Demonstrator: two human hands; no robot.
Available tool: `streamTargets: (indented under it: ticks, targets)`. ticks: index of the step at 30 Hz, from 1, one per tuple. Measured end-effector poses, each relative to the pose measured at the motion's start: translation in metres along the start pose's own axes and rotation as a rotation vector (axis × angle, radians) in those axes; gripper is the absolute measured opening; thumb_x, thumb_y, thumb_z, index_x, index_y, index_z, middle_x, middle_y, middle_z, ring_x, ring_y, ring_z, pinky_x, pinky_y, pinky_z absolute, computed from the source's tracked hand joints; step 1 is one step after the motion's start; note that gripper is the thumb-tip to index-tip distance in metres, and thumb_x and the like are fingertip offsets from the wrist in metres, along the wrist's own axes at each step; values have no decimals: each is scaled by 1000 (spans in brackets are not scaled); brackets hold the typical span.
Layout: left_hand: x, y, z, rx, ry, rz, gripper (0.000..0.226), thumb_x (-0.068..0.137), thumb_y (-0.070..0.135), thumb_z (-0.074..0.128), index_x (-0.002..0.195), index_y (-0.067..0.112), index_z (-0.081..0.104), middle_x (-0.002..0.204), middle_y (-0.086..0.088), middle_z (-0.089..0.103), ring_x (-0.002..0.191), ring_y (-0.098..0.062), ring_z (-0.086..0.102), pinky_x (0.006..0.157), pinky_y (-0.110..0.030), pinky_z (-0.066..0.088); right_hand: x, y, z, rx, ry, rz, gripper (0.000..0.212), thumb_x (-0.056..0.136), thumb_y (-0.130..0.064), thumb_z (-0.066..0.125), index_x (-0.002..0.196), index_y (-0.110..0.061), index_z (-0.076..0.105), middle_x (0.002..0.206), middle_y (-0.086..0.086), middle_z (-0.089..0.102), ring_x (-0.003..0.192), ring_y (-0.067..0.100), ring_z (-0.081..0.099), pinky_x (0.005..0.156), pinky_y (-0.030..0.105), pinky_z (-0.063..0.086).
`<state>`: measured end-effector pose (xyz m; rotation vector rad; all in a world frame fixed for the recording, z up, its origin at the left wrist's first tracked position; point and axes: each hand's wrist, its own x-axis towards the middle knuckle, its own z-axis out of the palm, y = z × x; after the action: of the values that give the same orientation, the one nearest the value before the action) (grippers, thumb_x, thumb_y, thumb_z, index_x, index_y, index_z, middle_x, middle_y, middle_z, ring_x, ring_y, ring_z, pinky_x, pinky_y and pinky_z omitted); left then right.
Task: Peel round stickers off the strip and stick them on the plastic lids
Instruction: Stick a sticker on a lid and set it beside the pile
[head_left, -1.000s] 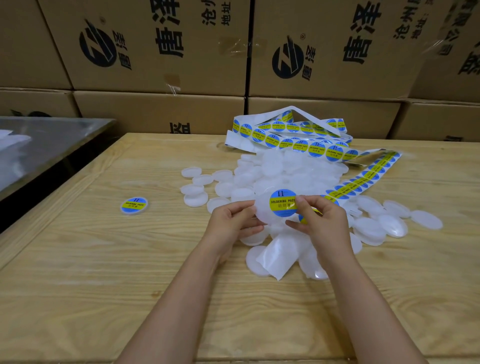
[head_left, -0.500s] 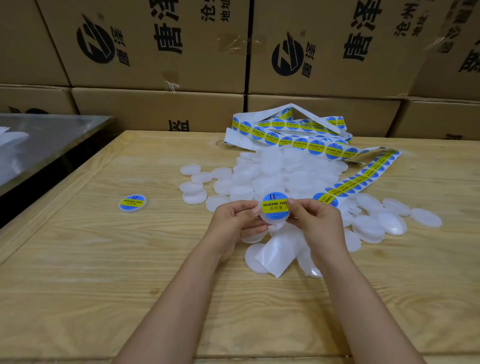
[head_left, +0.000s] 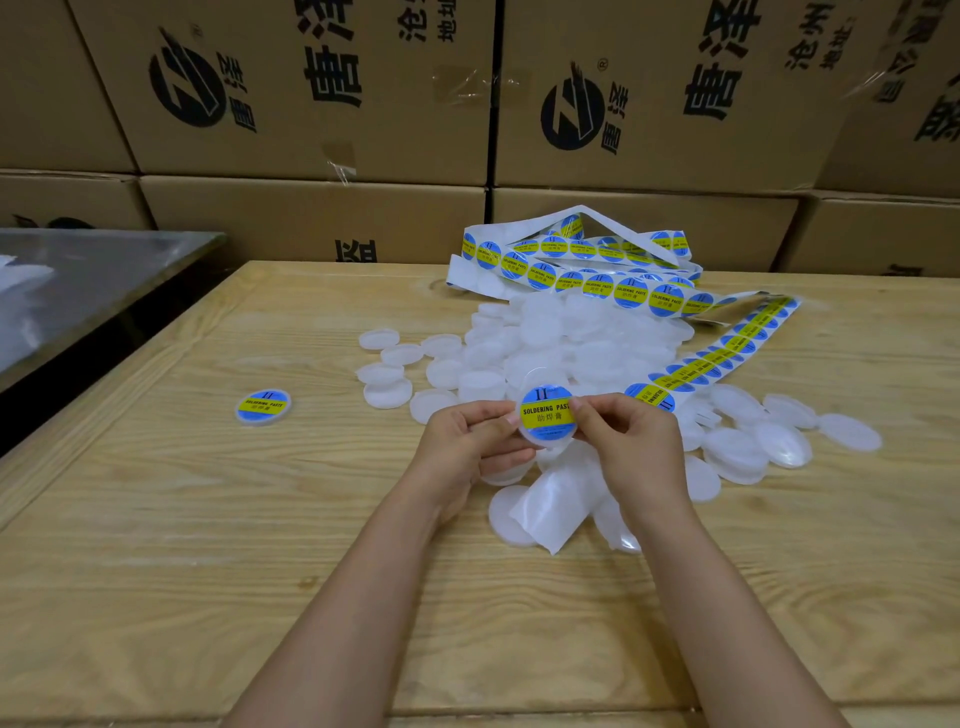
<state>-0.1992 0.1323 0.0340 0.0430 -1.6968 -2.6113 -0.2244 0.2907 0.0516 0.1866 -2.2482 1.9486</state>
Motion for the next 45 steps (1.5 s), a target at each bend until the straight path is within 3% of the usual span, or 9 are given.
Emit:
streamTargets:
  ticks: [5, 9, 11, 26, 32, 36, 40, 45]
  targets:
    - [1, -1, 1, 22, 27, 6, 13, 86, 4, 62, 98, 2, 65, 87, -15, 73, 80, -24, 72, 62, -24, 56, 1, 2, 1, -46, 11, -37, 10, 84, -19, 68, 81, -12, 72, 78, 5, 72, 84, 23, 68, 82, 41, 53]
    - [1, -1, 4, 51, 68, 17, 15, 80, 10, 69, 94, 3, 67, 83, -15, 73, 74, -22, 72, 60, -23, 56, -1, 4, 5, -117, 52, -128, 10, 84, -19, 68, 75, -20, 69, 71, -10, 69, 71, 3, 62, 65, 10, 44]
    - [0, -1, 6, 55, 84, 18, 12, 81, 9, 69, 91, 4, 68, 80, -14, 73, 72, -21, 72, 59, -23, 56, -4, 4, 6, -150, 78, -192, 10, 83, -16, 69, 74, -20, 68, 70, -15, 67, 68, -5, 59, 62, 5, 40]
    - [0, -3, 14, 77, 125, 35, 6, 82, 5, 67, 88, 4, 66, 73, -12, 73, 67, -19, 71, 59, -24, 56, -9, 9, 15, -218, 168, -335, 15, 82, -9, 68, 76, -22, 62, 70, -19, 60, 71, -6, 59, 63, 3, 40]
    - [0, -4, 13, 85, 121, 53, 4, 83, 3, 66, 86, 5, 66, 73, -11, 73, 66, -19, 71, 59, -24, 56, -8, 8, 17, -71, 199, -260, 21, 83, -7, 65, 97, -20, 57, 76, -11, 62, 67, -1, 59, 61, 5, 43]
    - [0, -6, 14, 112, 72, 59, 7, 84, 2, 64, 89, 6, 66, 75, -11, 73, 68, -19, 71, 62, -25, 56, -6, 10, 18, -105, 240, -218, 6, 86, -15, 64, 81, -19, 63, 78, -3, 66, 70, 8, 61, 62, 9, 43]
    - [-2, -6, 12, 117, 22, 82, 9, 86, 0, 61, 93, 3, 65, 75, -10, 73, 68, -20, 70, 63, -26, 57, -5, 9, 19, -106, 252, -145, 21, 80, -31, 72, 79, -15, 58, 71, -5, 62, 67, 7, 57, 58, 9, 39]
    - [-2, -5, 10, 69, 48, 98, 10, 85, -2, 60, 95, -2, 63, 72, -11, 72, 66, -21, 70, 60, -26, 56, -6, 8, 21, -103, 129, -60, 31, 73, -36, 77, 82, -22, 51, 80, -8, 60, 72, 3, 55, 59, 9, 40]
